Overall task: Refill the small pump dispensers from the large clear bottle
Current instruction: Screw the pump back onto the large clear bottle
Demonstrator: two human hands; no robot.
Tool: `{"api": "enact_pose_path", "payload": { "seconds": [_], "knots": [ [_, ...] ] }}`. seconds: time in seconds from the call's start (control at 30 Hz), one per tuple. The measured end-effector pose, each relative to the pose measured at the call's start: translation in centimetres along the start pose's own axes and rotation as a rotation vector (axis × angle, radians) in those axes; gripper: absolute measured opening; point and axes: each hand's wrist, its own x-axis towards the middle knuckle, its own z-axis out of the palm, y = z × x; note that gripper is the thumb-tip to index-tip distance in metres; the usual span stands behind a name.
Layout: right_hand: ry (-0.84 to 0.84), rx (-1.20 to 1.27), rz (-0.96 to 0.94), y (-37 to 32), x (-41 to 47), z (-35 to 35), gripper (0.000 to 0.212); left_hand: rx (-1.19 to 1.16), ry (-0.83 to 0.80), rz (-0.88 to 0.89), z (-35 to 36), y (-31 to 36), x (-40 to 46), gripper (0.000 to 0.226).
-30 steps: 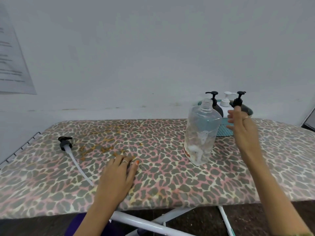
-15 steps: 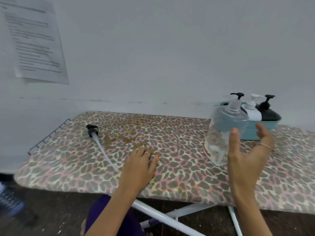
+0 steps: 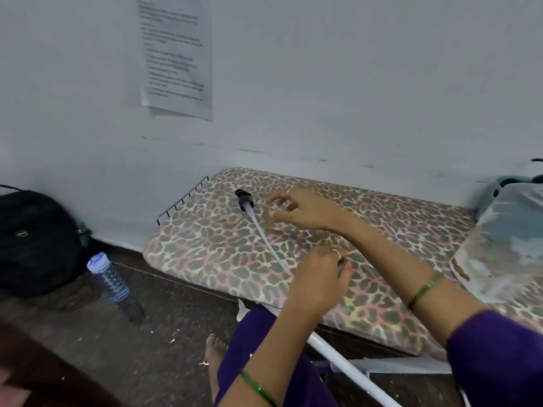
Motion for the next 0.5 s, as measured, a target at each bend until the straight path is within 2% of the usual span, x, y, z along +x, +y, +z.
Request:
{"api": "enact_pose_path", "payload": {
  "seconds": [0.07,0.17,0.33,0.4,0.5],
  "knots": [
    [-0.108,-0.096,-0.033,0.5,2.8,0.4,0.05,-0.027,0.001,-0.012,-0.1,-0.1,0.1,0.026],
    [-0.174,-0.136,-0.088,0.9,5.9,0.6,0.058,-0.06,0.022,-0.034,0.0,0.1,0.2,0.023],
    [-0.254,-0.241,-0.131,1.5,10.0,2.0,0.056,-0.075,0.041,-0.074,-0.6,0.5,0.3,0.022],
    [-0.233,-0.258,-0.141,1.4,10.6,2.7,0.049,-0.093,0.059,-0.093,-0.5,0.5,0.3,0.023],
    [-0.06,-0.215,-0.105,1.8,11.0,3.6,0.034,-0.11,0.09,-0.101,0.0,0.2,0.3,0.02]
  ]
}}
